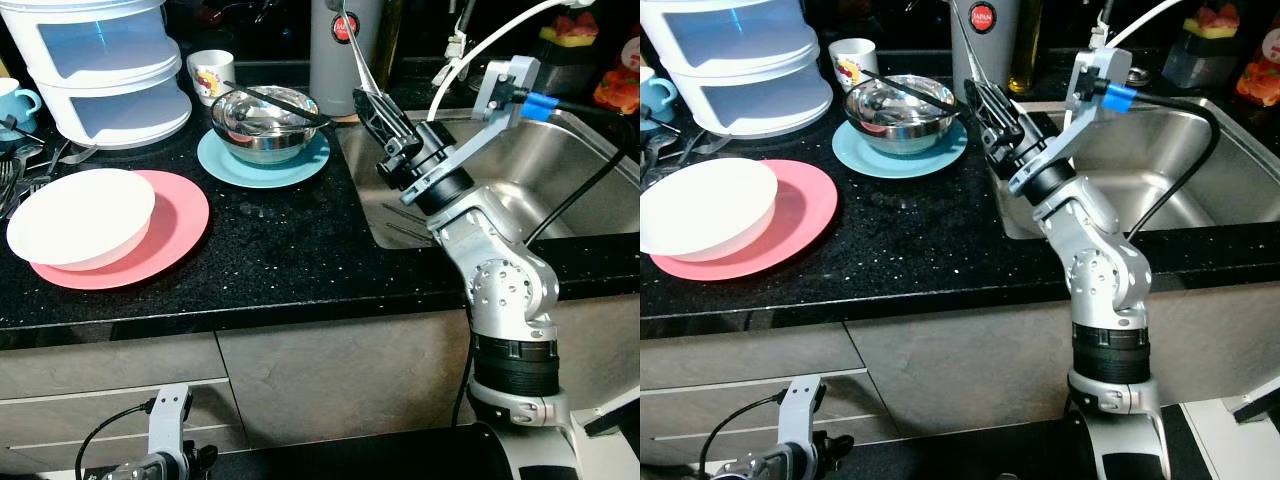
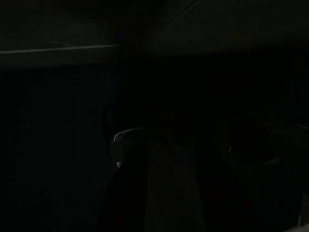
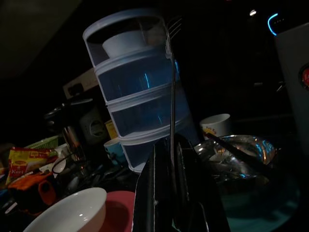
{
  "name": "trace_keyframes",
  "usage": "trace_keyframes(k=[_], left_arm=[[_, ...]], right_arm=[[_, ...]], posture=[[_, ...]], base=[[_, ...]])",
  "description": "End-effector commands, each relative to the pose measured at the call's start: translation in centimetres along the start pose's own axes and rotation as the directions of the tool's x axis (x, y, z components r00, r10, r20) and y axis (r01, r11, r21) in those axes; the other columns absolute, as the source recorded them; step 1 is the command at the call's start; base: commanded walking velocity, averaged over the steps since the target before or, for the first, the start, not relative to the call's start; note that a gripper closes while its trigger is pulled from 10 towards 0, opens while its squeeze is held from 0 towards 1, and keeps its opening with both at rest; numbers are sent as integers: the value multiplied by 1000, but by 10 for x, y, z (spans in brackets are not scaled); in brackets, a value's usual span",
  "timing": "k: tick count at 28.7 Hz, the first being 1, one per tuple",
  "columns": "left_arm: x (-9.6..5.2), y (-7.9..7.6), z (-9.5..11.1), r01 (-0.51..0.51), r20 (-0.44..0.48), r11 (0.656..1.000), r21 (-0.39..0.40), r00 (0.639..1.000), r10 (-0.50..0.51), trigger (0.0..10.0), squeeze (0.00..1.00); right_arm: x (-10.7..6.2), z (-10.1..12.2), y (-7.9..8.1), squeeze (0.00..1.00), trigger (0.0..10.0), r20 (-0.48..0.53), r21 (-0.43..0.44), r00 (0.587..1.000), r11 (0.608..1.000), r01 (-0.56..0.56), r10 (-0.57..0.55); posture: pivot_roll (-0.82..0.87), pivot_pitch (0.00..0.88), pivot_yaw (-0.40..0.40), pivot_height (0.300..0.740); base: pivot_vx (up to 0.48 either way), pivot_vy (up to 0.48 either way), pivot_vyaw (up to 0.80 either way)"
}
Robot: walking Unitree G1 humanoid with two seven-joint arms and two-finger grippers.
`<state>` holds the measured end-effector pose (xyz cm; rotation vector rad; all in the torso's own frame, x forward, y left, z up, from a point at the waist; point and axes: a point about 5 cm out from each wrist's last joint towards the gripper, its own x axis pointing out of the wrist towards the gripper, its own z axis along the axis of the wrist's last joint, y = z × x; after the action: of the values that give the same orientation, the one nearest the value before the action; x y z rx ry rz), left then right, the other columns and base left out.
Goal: Kitchen organization
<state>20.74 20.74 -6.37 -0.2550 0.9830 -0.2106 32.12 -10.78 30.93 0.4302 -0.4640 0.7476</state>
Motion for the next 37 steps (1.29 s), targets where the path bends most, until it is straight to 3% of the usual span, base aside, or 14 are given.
trace_keyframes(k=[1,5,7,8,10,11,13,14,15,20,22,26,28,37], left_arm=[[-2,3,-7,-14,-44,1000,16,999,14,10000,0],[-2,5,-6,-23,-54,998,60,998,26,10000,0],[-3,6,-4,-27,-71,989,146,997,38,10000,0],[-3,6,-4,-27,-71,989,146,997,38,10000,0],[-3,7,-1,-17,-94,969,248,995,42,10000,0],[-4,8,1,-9,-107,957,291,993,42,10000,0],[-4,8,1,-5,-114,949,315,992,43,10000,0],[-4,8,2,2,-125,940,341,991,43,10000,0],[-4,8,2,2,-125,940,341,991,43,10000,0],[-5,9,3,11,-138,930,367,989,43,10000,0],[-5,9,3,18,-140,926,378,989,37,10000,0],[-4,7,2,45,-150,927,371,989,13,10000,0],[-4,6,1,47,-149,932,361,989,8,10000,0],[-3,5,0,50,-147,940,336,989,0,10000,0]], right_arm=[[3,-1,1,0,10000,4,-9,1000,1000,-8,8],[6,-4,3,0,10000,-7,-38,1000,999,-3,3],[8,-3,0,0,10000,14,-46,999,998,30,-30],[8,-3,0,0,10000,14,-46,999,998,30,-30],[6,1,-11,0,10000,37,-74,992,990,121,-119],[0,4,-25,0,10000,29,-125,979,971,206,-203],[-5,6,-35,0,10000,19,-166,965,951,261,-262],[-14,10,-48,0,10000,-10,-237,943,917,320,-332],[-14,10,-48,0,10000,-10,-237,943,917,320,-332],[-42,26,-77,0,10000,-71,-467,876,792,394,-477],[-46,30,-81,0,10000,-66,-484,860,770,416,-506],[-45,28,-80,0,10000,-64,-481,858,769,420,-509],[-38,19,-75,0,10000,-79,-457,870,793,403,-487],[-19,7,-60,0,10000,-99,-424,896,833,355,-432]], posture=[[36,94,-22,740],[40,87,-22,740],[42,85,-21,740],[42,85,-21,740],[41,81,-16,740],[38,84,-10,740],[36,85,-9,740],[30,88,-5,740],[30,88,-5,740],[14,94,8,740],[11,94,11,740],[12,98,11,740],[19,100,6,740],[25,105,-1,740]], base=[[0,0,0],[0,0,0],[0,0,0],[0,0,0],[0,0,0],[0,0,0],[0,0,0],[0,0,0],[0,0,0],[0,0,0],[0,0,0],[0,0,0],[0,-216,0],[0,-456,0]])
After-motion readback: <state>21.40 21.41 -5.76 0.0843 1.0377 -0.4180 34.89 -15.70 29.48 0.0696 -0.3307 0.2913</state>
